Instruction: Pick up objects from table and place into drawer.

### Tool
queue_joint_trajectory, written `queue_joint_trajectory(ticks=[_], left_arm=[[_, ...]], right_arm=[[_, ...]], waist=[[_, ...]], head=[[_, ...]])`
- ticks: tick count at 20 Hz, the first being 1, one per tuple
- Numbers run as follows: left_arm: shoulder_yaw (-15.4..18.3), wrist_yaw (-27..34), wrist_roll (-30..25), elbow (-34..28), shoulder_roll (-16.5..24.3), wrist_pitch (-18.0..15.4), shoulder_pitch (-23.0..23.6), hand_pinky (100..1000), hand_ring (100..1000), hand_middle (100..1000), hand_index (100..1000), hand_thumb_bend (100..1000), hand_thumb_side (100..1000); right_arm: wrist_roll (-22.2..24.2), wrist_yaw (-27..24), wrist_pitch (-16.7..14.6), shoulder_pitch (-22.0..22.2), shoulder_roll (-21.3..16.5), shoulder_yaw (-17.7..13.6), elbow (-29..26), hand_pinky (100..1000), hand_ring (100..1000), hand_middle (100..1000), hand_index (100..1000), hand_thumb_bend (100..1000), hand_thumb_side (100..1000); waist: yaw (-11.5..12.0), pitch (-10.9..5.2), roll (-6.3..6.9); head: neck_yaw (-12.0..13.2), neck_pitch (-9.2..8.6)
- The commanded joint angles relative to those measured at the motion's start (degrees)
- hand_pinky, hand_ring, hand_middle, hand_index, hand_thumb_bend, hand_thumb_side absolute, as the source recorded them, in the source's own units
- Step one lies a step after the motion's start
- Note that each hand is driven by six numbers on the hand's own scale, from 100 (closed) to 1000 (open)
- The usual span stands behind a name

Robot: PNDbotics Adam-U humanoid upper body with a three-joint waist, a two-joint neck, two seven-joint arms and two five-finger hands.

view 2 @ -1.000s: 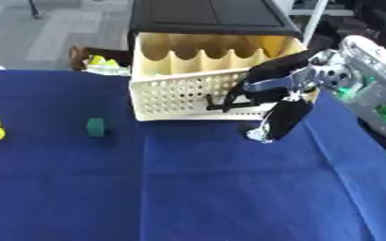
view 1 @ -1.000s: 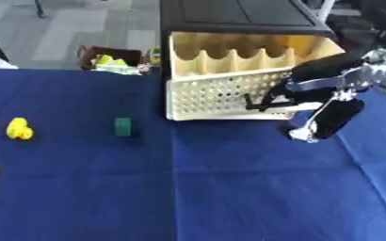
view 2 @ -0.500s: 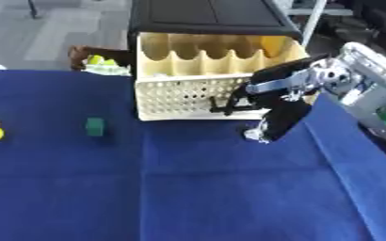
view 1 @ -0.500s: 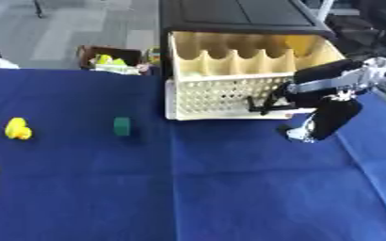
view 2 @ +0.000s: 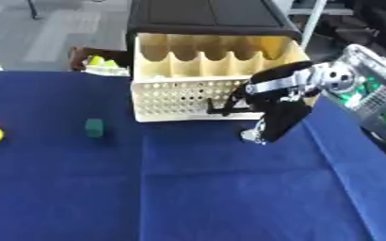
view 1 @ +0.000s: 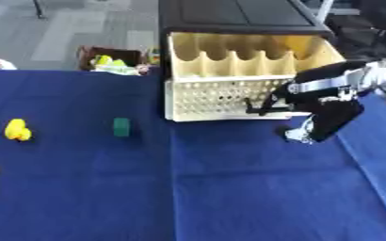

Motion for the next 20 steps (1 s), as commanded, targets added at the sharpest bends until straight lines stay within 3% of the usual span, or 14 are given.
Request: queue_joint_trajectory(ticks=[1,12,20], left_arm=[[0.11,-0.17,-0.17,-1.15,1.15,0.13,-0.27,420,613,533,791,100,855],[0.15,-0.41,-0.25,-1.15,1.15,0.19,-0.20,420,615,535,791,100,856],[0.13,-0.59,-0.38,-1.15,1.17,0.18,-0.23,419,616,536,792,100,855]], right_arm=[[0.08,0.92,-1.33,-1.40,-1.59,-0.15,0.06,184,100,100,882,100,465],[0.08,2.05,-2.30,-1.55,-1.16,-0.83,2.10,187,100,100,896,100,446],[0.08,0.09,-0.43,-0.70,-1.65,-1.76,0.93,194,100,100,934,100,439]], waist=[[-0.22,-1.29,-0.04],[-0.38,-1.28,-0.02],[-0.42,-1.26,0.10]], head=[[-0.19,-0.56],[-0.01,-0.31],[0.23,-0.22]])
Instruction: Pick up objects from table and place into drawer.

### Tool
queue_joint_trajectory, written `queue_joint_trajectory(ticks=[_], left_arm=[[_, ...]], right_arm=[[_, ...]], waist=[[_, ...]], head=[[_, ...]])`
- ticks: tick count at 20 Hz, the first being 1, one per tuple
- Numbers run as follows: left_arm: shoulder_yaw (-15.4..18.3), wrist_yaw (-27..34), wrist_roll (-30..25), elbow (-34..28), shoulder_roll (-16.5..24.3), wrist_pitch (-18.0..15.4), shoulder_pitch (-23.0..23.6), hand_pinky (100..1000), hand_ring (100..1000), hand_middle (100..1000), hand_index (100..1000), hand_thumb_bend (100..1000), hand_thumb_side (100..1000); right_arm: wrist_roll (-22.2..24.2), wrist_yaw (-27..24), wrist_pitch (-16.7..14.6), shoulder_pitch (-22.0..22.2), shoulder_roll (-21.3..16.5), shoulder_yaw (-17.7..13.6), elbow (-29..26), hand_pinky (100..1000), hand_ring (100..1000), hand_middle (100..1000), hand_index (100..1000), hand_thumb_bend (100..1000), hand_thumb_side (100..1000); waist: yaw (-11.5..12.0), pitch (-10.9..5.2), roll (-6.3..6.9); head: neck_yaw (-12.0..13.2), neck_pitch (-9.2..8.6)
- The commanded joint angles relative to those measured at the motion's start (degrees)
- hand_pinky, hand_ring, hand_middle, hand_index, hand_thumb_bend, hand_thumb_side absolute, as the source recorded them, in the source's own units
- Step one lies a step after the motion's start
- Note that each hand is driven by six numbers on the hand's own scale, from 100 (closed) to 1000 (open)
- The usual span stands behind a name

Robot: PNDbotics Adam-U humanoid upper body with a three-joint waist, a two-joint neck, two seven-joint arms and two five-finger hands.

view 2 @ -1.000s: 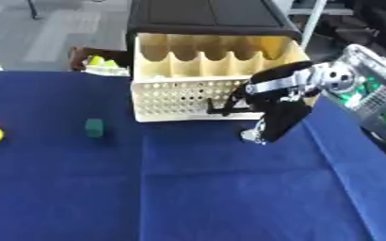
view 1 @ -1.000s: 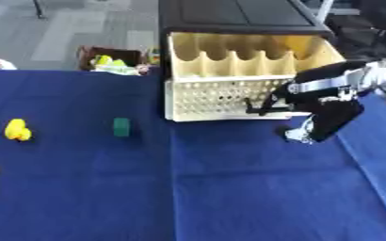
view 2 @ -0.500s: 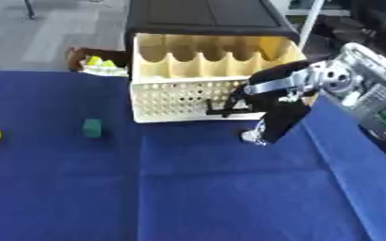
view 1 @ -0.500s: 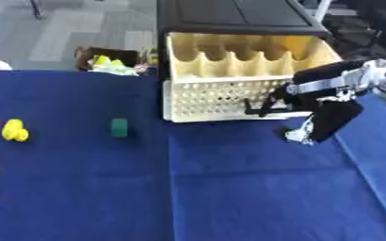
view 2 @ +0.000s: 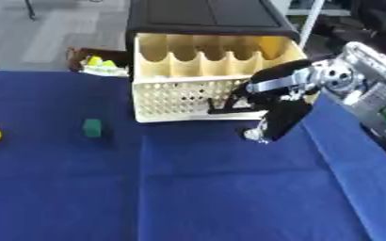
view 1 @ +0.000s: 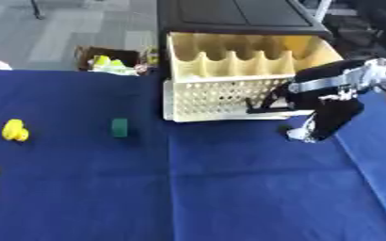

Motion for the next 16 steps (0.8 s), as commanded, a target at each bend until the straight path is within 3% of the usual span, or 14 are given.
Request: queue_joint_trajectory(ticks=[1,12,16], left_arm=[[0.14,-0.11,-0.09,-1.15,1.16,-0.09,-0.23,419,616,536,792,100,855],[0.07,-0.15,-0.24,-1.15,1.15,-0.02,-0.30,419,617,537,791,100,857],[0.13,-0.11,-0.20,-1.15,1.22,-0.06,-0.41,419,618,538,791,100,855]], right_arm=[[-0.10,-0.84,1.03,-0.31,-1.82,-1.60,-1.04,193,100,100,936,100,439],[-0.10,-1.61,1.79,0.57,-2.77,-3.18,-3.68,207,100,100,932,100,430],[-0.10,-1.63,1.92,1.13,-3.19,-5.18,-4.96,223,100,100,927,100,422]], waist=[[-0.08,-1.27,0.16],[-0.11,-1.25,0.13],[-0.32,-1.18,0.17]], head=[[0.15,-0.17],[0.11,-0.29],[0.31,-0.29]])
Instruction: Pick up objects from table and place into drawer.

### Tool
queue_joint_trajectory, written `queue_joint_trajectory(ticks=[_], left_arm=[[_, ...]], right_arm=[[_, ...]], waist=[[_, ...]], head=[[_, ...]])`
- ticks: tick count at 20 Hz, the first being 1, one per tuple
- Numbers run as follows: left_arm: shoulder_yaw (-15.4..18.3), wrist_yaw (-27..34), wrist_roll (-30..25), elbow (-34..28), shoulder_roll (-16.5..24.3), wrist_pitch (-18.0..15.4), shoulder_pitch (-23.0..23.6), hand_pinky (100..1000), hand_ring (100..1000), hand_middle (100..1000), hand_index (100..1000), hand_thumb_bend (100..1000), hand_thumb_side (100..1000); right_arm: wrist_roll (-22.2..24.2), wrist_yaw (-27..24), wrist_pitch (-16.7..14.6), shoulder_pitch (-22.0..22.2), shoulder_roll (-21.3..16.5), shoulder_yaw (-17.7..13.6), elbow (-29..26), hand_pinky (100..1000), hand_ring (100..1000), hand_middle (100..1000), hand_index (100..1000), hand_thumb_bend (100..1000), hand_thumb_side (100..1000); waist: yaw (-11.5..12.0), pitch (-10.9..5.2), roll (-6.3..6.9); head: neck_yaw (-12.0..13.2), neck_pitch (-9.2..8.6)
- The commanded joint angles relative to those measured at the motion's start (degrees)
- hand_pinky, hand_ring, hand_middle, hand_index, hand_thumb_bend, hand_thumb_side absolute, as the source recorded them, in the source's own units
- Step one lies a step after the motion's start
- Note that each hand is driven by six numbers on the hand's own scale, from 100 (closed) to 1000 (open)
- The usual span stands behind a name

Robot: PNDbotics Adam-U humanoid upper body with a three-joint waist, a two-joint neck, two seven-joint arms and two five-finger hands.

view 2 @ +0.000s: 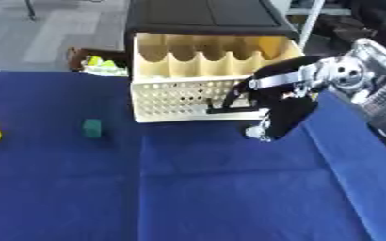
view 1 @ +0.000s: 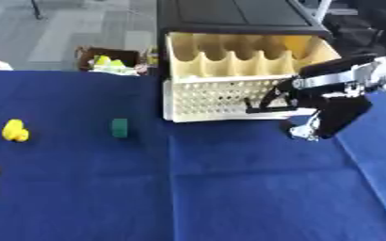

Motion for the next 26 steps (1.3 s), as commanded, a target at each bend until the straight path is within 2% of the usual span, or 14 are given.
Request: queue_joint_trajectory(ticks=[1,10,13,17,19,23,26], left_arm=[[0.13,-0.10,-0.16,-1.15,1.22,-0.06,-0.44,419,618,538,791,100,855],[0.11,0.03,-0.18,-1.15,1.21,-0.30,-0.63,419,619,539,790,100,846],[0.13,0.27,0.01,-1.15,1.26,-0.63,-0.77,419,619,540,790,100,833],[0.10,0.93,0.31,-1.15,1.58,-1.31,-1.17,420,620,540,789,100,808],[0.04,1.44,0.50,-1.15,1.77,-1.67,-1.55,420,620,541,788,100,798],[-0.12,2.67,0.84,-1.15,2.46,-2.56,-2.30,422,620,541,787,100,759],[-0.35,3.73,1.09,-1.15,3.37,-3.57,-3.10,424,621,543,787,100,726]], right_arm=[[-0.04,-0.45,0.35,-0.25,-2.58,-2.71,-1.90,229,100,100,927,100,420],[-0.73,-0.77,0.77,0.84,-2.91,-6.66,-4.34,258,100,100,904,100,419],[-4.12,-1.35,0.97,1.71,-2.70,-9.83,-6.70,293,100,100,844,100,499],[-13.79,-5.14,1.37,2.99,-1.47,-14.32,-11.21,329,100,100,762,100,538],[-20.89,-7.12,1.49,3.46,-0.11,-16.16,-13.36,339,100,100,729,100,578],[-33.46,-9.93,1.35,3.99,2.70,-17.49,-15.64,454,100,100,706,100,675],[-39.99,-11.47,1.09,3.96,4.31,-17.45,-16.32,523,100,100,700,100,678]], waist=[[-0.21,-1.16,0.07],[-0.13,-1.05,0.35],[0.22,-1.03,0.47],[0.45,-1.03,0.76],[0.57,-1.05,0.93],[0.95,-1.14,1.34],[1.32,-1.27,1.60]], head=[[0.33,-0.30],[0.38,-0.32],[0.65,-0.23],[2.27,-0.07],[3.76,0.08],[5.64,0.38],[5.89,0.57]])
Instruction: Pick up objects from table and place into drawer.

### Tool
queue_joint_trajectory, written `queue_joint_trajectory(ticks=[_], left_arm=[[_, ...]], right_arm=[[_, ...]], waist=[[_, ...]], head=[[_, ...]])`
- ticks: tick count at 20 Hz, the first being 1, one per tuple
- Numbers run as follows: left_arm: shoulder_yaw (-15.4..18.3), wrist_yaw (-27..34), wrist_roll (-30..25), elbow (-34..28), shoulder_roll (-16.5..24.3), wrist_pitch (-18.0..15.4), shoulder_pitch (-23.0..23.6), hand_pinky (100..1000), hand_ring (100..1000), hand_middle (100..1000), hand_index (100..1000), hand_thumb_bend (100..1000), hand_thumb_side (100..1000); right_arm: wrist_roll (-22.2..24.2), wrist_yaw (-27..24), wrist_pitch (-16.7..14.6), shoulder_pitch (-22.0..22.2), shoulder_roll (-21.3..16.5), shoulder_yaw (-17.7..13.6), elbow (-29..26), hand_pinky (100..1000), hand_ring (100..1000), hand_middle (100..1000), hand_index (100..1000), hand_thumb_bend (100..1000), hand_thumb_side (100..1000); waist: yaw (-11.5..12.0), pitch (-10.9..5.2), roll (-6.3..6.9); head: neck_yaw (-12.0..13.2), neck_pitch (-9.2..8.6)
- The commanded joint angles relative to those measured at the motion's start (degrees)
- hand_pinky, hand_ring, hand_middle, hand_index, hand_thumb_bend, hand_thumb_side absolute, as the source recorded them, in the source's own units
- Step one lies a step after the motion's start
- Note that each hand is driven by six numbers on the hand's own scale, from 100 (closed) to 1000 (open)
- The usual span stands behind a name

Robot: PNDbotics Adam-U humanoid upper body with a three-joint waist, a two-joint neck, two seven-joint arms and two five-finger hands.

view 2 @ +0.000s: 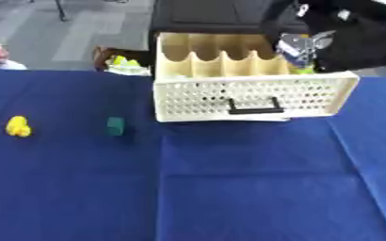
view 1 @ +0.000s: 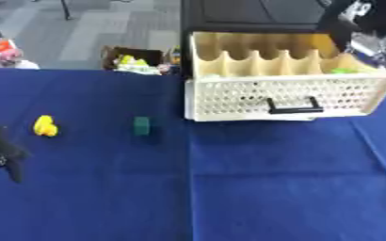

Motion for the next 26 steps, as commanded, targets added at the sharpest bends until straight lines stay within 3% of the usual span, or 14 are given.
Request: queue_joint_trajectory(ticks=[1,8,13,16,19,23,26], left_arm=[[-0.31,1.40,0.25,-1.15,2.54,-1.35,-1.29,424,621,543,787,100,721],[-0.33,3.21,1.82,-1.15,5.41,-4.20,-3.27,427,622,549,788,100,643],[0.16,2.12,4.62,-1.15,8.93,-6.82,-4.81,429,624,559,798,100,584],[0.30,-0.32,6.20,-1.15,11.88,-8.72,-5.70,440,639,588,831,100,545],[0.33,-4.31,7.30,-0.54,15.56,-10.99,-7.04,451,640,596,850,100,491],[-0.98,-8.70,7.67,2.27,21.22,-15.16,-10.00,473,652,608,861,100,410],[-2.80,-12.63,4.82,5.79,25.14,-19.44,-13.06,551,701,647,906,100,283]], right_arm=[[-6.39,-1.56,-0.05,-0.59,0.58,-1.04,-1.33,533,100,100,698,100,674],[-13.69,-3.58,1.20,-0.54,3.80,-1.25,-3.07,624,100,100,717,100,699],[-20.06,-5.46,-0.44,-0.11,5.56,-1.86,-3.25,664,197,174,731,100,699],[-24.11,-6.08,-2.30,0.25,6.51,-2.29,-3.26,720,297,274,749,100,714],[-26.80,-6.16,-4.50,0.68,7.13,-2.28,-3.26,738,325,299,753,100,711],[-28.06,-5.73,-6.05,1.06,7.84,-2.16,-3.26,742,330,304,754,100,698],[-28.88,-5.66,-6.35,1.07,8.63,-2.39,-3.26,743,331,308,751,100,688]], waist=[[0.19,-1.29,0.21],[0.35,-1.29,0.63],[0.44,-1.35,0.92],[0.50,-1.53,1.20],[0.48,-1.70,1.46],[0.31,-1.92,1.75],[0.16,-2.17,1.92]], head=[[0.35,0.23],[-0.39,0.53],[-0.55,1.22],[0.93,2.19],[2.52,2.58],[1.55,2.72],[0.39,2.82]])
